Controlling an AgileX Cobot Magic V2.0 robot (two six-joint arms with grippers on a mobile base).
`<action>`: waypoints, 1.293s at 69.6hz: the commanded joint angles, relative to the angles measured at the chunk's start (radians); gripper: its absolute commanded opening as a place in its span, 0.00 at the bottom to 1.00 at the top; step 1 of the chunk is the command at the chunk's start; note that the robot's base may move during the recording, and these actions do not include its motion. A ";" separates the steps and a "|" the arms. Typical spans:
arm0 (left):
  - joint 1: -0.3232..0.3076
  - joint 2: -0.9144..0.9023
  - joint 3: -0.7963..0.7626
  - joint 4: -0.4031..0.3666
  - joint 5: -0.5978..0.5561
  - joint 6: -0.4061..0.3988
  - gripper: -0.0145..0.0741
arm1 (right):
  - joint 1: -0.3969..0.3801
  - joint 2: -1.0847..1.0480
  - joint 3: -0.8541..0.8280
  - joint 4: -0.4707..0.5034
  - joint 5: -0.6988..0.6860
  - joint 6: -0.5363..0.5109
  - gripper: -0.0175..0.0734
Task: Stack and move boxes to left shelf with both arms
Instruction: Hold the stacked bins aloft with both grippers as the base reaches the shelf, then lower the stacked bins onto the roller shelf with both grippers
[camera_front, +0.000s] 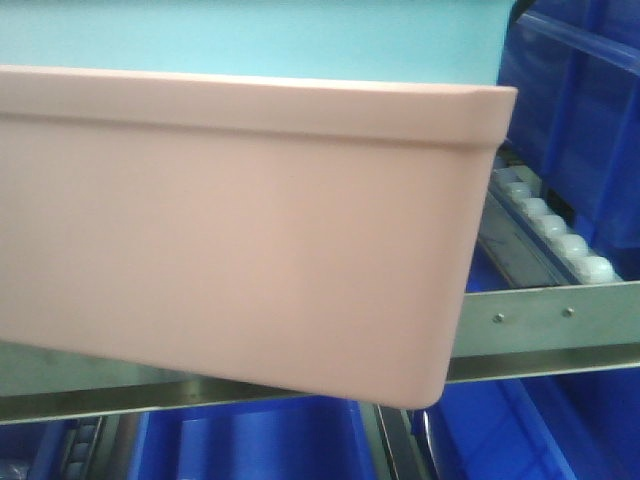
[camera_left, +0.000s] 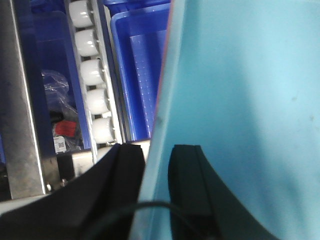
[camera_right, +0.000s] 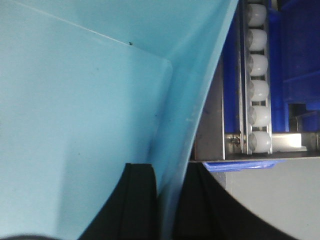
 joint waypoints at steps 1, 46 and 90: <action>-0.050 -0.050 -0.049 -0.138 -0.239 0.044 0.15 | 0.021 -0.032 -0.044 -0.006 -0.292 -0.020 0.26; -0.050 -0.050 -0.049 -0.136 -0.247 0.044 0.15 | 0.021 -0.032 -0.044 -0.006 -0.295 -0.020 0.26; 0.083 -0.043 -0.051 -0.120 -0.565 0.044 0.15 | -0.164 -0.032 -0.047 -0.010 -0.512 -0.085 0.26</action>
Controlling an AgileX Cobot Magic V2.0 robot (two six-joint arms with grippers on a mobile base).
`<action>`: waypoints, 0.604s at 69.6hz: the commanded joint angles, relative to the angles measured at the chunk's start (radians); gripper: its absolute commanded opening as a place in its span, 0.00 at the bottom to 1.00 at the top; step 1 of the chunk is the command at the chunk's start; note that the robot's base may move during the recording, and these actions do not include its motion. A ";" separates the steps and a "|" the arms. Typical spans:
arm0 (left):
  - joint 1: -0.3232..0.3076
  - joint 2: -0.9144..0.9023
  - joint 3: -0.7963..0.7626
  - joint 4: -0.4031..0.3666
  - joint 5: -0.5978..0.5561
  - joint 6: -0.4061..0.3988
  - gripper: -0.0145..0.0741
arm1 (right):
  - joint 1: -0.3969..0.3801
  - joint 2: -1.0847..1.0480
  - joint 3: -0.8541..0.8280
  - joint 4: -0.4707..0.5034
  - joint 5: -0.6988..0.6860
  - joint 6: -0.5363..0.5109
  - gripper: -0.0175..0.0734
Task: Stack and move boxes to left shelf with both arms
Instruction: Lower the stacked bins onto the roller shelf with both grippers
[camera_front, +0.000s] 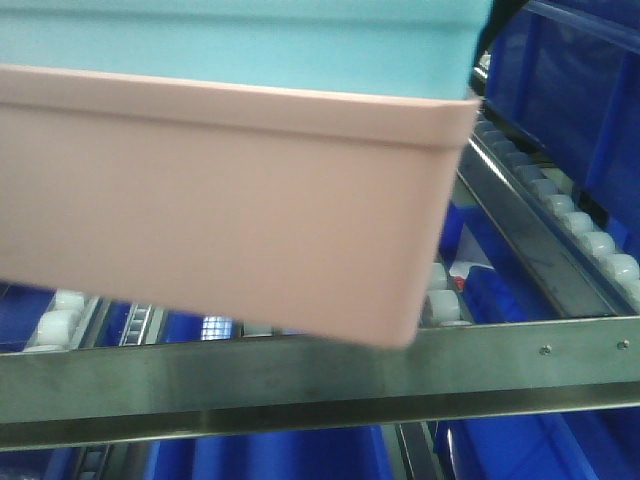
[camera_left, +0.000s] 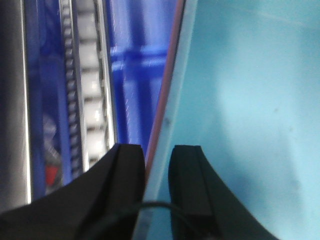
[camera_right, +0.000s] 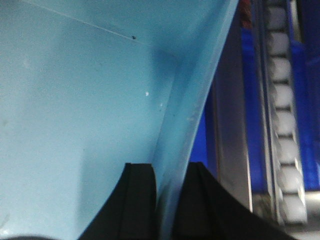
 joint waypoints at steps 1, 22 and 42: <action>-0.004 -0.045 -0.051 -0.120 -0.355 0.044 0.15 | -0.041 -0.032 -0.047 -0.018 -0.345 -0.063 0.26; 0.095 0.089 -0.051 -0.120 -0.571 0.044 0.15 | -0.160 0.080 -0.129 -0.018 -0.561 -0.151 0.26; 0.131 0.207 -0.051 -0.118 -0.656 0.044 0.15 | -0.175 0.242 -0.188 -0.031 -0.576 -0.208 0.26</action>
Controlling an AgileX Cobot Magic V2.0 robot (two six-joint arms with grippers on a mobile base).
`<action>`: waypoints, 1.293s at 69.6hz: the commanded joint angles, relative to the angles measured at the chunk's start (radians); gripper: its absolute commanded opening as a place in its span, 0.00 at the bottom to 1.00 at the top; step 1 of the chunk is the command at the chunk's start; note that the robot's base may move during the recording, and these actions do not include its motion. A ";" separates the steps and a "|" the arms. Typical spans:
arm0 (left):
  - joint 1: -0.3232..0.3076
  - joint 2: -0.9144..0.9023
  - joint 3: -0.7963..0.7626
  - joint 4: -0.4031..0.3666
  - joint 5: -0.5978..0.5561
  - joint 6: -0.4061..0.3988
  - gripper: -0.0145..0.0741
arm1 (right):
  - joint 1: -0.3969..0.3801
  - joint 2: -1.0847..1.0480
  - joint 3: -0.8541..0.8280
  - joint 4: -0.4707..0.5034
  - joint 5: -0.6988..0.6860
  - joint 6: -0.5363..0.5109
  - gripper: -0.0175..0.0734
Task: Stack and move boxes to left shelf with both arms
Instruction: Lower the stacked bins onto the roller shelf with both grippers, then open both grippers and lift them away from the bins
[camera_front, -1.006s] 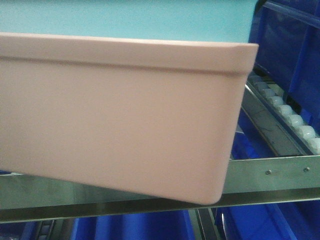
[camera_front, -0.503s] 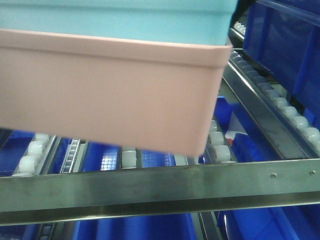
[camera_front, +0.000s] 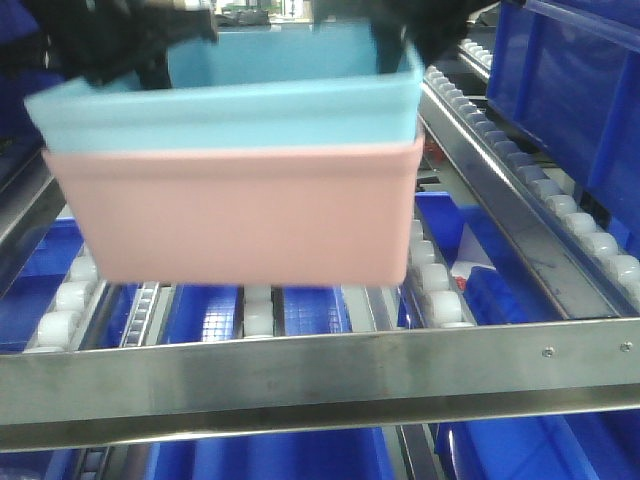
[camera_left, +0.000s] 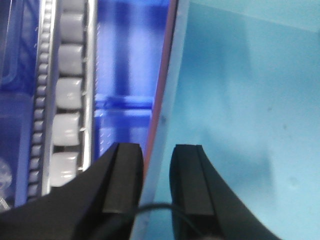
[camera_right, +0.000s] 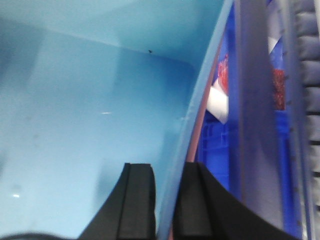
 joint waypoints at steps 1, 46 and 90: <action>-0.040 -0.041 -0.049 -0.088 -0.273 0.058 0.15 | 0.012 -0.015 -0.051 -0.030 -0.242 -0.048 0.26; -0.040 0.011 -0.047 -0.061 -0.161 0.058 0.75 | 0.010 -0.035 -0.051 -0.037 -0.075 -0.048 0.83; -0.067 -0.279 -0.047 0.023 0.147 0.088 0.70 | 0.029 -0.287 0.006 0.006 0.046 -0.048 0.41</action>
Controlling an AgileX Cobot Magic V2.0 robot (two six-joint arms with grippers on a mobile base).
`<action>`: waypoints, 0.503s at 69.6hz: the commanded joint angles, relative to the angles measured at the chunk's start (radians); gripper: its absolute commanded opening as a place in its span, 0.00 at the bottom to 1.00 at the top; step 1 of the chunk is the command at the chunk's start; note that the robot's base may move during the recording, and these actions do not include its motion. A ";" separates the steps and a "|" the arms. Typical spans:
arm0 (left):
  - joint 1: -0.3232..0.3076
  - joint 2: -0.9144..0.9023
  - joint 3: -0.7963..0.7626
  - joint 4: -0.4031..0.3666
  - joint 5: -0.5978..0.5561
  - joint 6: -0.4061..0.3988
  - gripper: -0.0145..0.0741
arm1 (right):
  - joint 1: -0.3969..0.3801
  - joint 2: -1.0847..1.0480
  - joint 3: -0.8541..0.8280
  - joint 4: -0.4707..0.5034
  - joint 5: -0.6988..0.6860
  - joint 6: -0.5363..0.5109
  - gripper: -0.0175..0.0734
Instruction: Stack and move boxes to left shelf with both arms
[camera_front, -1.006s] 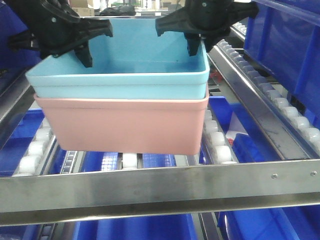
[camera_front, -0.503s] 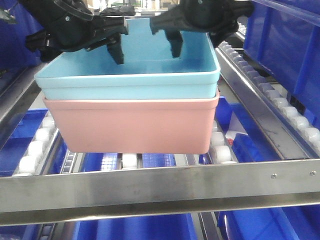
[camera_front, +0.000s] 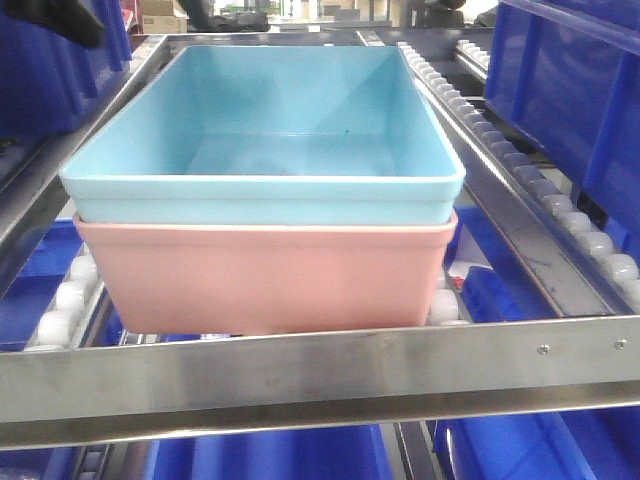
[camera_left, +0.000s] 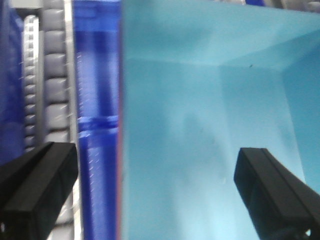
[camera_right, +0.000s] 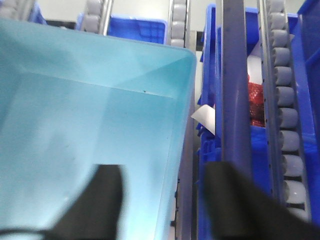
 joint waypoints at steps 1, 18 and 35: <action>-0.023 -0.083 -0.032 0.014 0.021 0.023 0.69 | 0.011 -0.086 0.008 -0.025 -0.036 -0.011 0.37; -0.094 -0.169 -0.025 0.014 0.222 0.114 0.20 | 0.029 -0.232 0.230 -0.026 -0.118 -0.011 0.25; -0.187 -0.322 0.094 0.016 0.230 0.151 0.16 | 0.030 -0.466 0.505 -0.028 -0.253 -0.011 0.25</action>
